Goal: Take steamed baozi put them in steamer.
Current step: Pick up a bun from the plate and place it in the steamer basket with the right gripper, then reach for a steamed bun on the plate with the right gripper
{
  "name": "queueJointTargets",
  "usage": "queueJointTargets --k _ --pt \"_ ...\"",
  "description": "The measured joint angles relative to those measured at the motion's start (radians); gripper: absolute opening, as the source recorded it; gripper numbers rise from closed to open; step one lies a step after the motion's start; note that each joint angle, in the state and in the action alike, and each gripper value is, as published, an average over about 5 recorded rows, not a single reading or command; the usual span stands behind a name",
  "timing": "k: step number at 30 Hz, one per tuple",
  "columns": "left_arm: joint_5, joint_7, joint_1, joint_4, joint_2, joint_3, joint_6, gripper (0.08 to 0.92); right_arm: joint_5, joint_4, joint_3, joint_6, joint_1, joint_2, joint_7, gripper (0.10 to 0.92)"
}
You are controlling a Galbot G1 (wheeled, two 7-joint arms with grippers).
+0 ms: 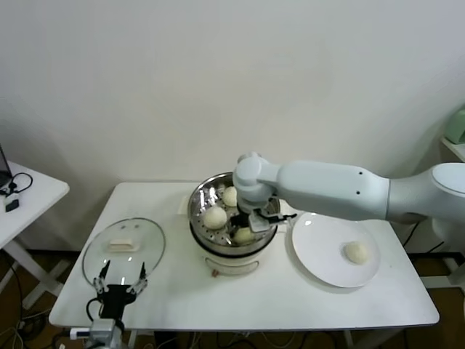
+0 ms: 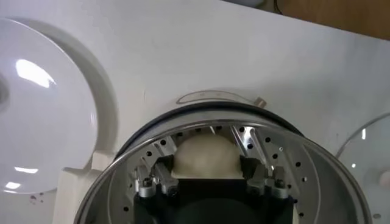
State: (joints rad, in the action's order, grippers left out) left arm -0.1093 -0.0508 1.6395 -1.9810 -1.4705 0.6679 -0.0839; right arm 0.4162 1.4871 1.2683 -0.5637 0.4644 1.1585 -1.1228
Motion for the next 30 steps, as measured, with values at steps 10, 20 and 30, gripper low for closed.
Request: queueJointTargets --k 10,20,30 --pt "-0.002 -0.002 -0.002 0.001 -0.001 -0.004 -0.003 0.823 0.009 -0.005 -0.012 -0.022 -0.004 -0.002 0.004 0.822" --pt "-0.003 -0.003 -0.007 -0.004 -0.002 -0.011 -0.009 0.823 -0.005 -0.016 -0.048 -0.062 0.027 -0.019 -0.003 0.823" --pt "0.002 -0.009 -0.003 -0.016 0.01 -0.006 -0.013 0.823 -0.146 -0.016 -0.003 -0.031 0.164 -0.122 -0.002 0.823"
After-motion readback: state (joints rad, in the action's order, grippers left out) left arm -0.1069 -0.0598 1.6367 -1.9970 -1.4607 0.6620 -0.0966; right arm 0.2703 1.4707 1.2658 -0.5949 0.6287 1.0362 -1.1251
